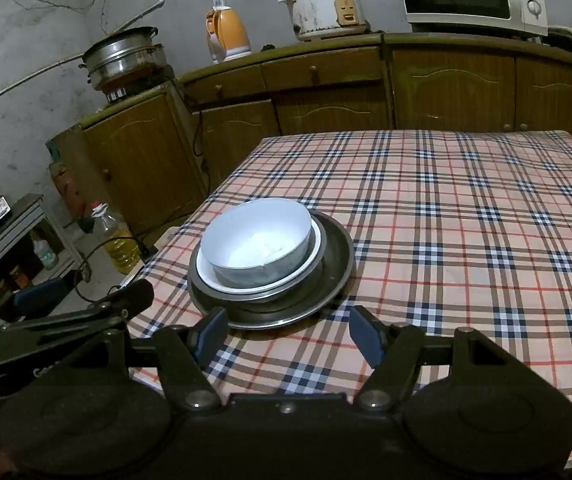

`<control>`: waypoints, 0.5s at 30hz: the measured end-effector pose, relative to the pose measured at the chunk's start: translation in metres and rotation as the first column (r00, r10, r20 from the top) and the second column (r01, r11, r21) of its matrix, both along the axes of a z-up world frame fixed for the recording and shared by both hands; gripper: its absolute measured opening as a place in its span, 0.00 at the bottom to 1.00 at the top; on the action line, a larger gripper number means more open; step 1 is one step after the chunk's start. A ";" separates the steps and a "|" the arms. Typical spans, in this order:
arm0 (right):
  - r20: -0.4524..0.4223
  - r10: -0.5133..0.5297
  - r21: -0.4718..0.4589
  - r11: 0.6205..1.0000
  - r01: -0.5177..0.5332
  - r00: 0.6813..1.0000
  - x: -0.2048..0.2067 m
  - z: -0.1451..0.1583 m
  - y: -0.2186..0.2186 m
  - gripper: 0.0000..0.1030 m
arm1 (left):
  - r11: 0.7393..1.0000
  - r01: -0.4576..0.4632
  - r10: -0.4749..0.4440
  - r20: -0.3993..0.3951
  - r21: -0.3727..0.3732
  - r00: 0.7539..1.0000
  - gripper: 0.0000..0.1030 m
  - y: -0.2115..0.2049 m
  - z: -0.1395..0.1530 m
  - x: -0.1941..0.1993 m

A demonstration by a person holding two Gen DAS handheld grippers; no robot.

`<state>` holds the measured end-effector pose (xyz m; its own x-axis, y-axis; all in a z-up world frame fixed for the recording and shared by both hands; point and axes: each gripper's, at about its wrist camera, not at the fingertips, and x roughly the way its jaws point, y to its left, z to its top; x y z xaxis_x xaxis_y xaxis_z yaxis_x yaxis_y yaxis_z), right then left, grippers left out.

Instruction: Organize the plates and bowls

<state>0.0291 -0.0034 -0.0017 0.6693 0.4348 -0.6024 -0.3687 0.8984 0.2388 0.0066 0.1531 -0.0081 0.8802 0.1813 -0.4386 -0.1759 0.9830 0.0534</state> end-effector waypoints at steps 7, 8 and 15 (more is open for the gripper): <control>0.003 -0.001 0.000 1.000 0.001 1.000 0.000 0.000 0.000 0.78 | 1.000 -0.001 0.001 -0.001 -0.004 1.000 1.00 0.000 -0.001 0.000; 0.003 -0.001 -0.001 1.000 0.001 1.000 0.000 0.000 0.000 0.78 | 1.000 -0.002 0.002 -0.001 -0.004 1.000 1.00 0.000 -0.001 -0.001; -0.002 -0.001 0.003 1.000 0.001 1.000 0.000 -0.001 0.000 0.78 | 1.000 -0.003 0.003 -0.007 -0.006 1.000 1.00 0.000 -0.001 0.000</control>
